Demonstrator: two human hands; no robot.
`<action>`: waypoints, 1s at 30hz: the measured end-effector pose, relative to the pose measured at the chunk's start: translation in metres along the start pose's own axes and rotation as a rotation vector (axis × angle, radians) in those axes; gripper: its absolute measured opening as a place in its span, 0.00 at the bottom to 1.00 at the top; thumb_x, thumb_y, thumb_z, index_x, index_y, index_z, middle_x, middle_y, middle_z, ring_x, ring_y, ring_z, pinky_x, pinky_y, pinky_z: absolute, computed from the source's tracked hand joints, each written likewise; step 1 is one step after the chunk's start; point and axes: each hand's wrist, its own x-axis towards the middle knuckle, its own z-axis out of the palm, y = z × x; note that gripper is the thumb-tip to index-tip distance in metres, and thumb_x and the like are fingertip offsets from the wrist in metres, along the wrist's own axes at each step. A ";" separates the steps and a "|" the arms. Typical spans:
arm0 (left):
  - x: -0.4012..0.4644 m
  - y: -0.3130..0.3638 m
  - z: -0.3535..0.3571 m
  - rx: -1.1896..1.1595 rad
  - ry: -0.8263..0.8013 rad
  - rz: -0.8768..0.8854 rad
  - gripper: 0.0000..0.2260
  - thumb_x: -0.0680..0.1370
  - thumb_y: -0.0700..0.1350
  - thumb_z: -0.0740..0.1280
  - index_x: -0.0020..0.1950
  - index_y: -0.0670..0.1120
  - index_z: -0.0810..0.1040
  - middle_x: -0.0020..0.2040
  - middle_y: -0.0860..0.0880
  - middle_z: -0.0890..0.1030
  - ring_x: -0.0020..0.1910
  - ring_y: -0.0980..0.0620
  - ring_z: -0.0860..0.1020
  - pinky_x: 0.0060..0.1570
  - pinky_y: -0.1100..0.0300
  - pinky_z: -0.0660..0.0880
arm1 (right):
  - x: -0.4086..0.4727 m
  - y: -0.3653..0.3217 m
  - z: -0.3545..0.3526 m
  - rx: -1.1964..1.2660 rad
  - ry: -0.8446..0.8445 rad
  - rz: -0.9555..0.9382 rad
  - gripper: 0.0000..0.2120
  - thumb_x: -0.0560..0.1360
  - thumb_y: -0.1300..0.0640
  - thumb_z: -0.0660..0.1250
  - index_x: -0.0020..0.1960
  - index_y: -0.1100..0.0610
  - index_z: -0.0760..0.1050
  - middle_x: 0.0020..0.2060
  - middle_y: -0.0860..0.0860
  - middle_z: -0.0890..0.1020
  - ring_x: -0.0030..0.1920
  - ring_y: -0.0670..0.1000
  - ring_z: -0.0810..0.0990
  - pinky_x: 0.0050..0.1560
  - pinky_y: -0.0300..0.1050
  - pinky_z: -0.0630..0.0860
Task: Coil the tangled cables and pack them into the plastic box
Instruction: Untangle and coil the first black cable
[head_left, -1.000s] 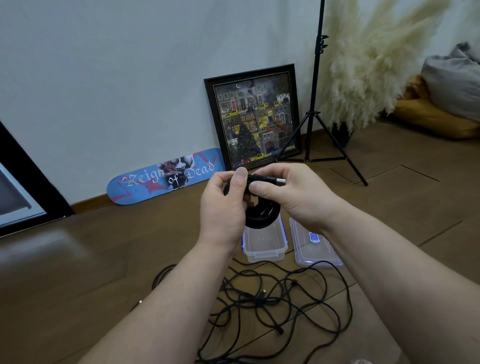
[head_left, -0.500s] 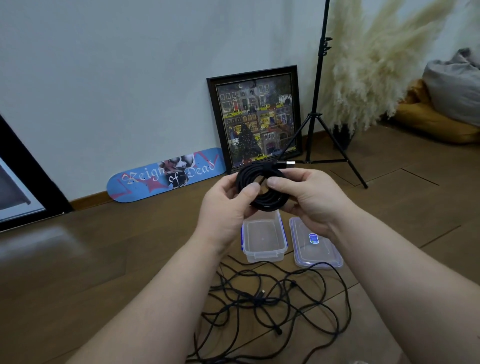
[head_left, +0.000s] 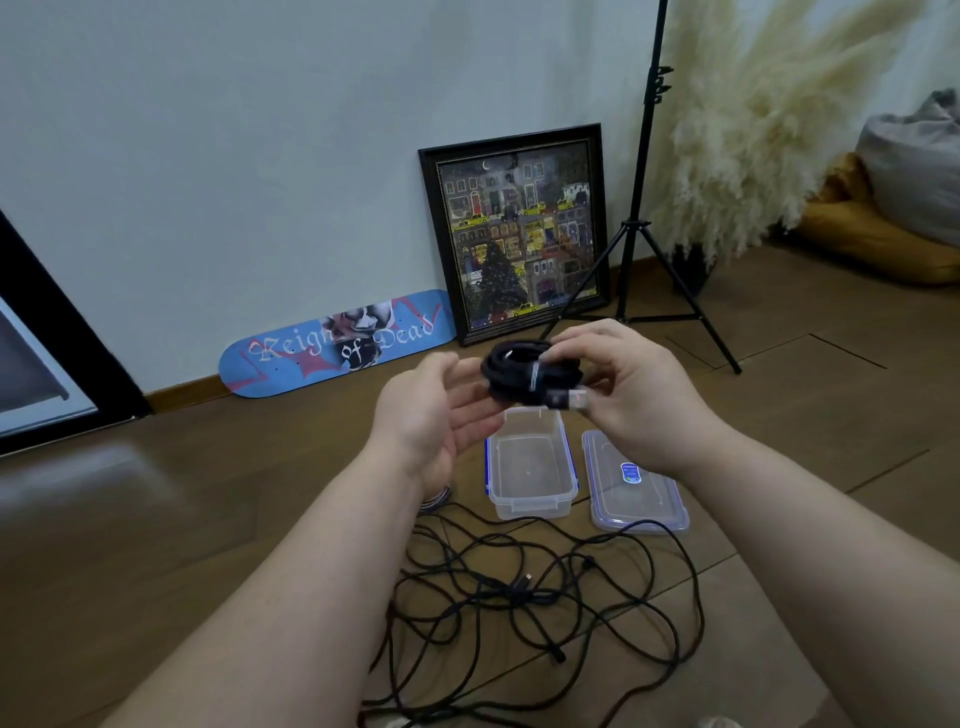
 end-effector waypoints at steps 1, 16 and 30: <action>-0.001 0.001 -0.002 0.005 -0.013 -0.007 0.16 0.83 0.50 0.59 0.59 0.40 0.79 0.48 0.42 0.85 0.36 0.51 0.84 0.34 0.60 0.79 | -0.001 0.001 0.001 -0.030 -0.018 -0.029 0.20 0.71 0.73 0.69 0.54 0.51 0.81 0.55 0.45 0.76 0.52 0.48 0.79 0.55 0.39 0.76; 0.007 -0.008 -0.008 0.004 -0.056 0.108 0.16 0.78 0.35 0.66 0.66 0.38 0.75 0.58 0.39 0.82 0.54 0.44 0.82 0.48 0.54 0.82 | 0.000 -0.008 0.018 0.656 -0.114 0.565 0.08 0.80 0.57 0.64 0.53 0.54 0.81 0.46 0.54 0.85 0.44 0.49 0.83 0.48 0.45 0.80; 0.004 -0.016 -0.003 0.052 -0.032 0.082 0.09 0.80 0.43 0.66 0.60 0.44 0.75 0.48 0.46 0.84 0.47 0.50 0.84 0.47 0.54 0.77 | 0.002 -0.013 0.036 0.750 -0.015 0.680 0.10 0.77 0.57 0.68 0.58 0.56 0.77 0.50 0.55 0.84 0.46 0.51 0.82 0.46 0.44 0.77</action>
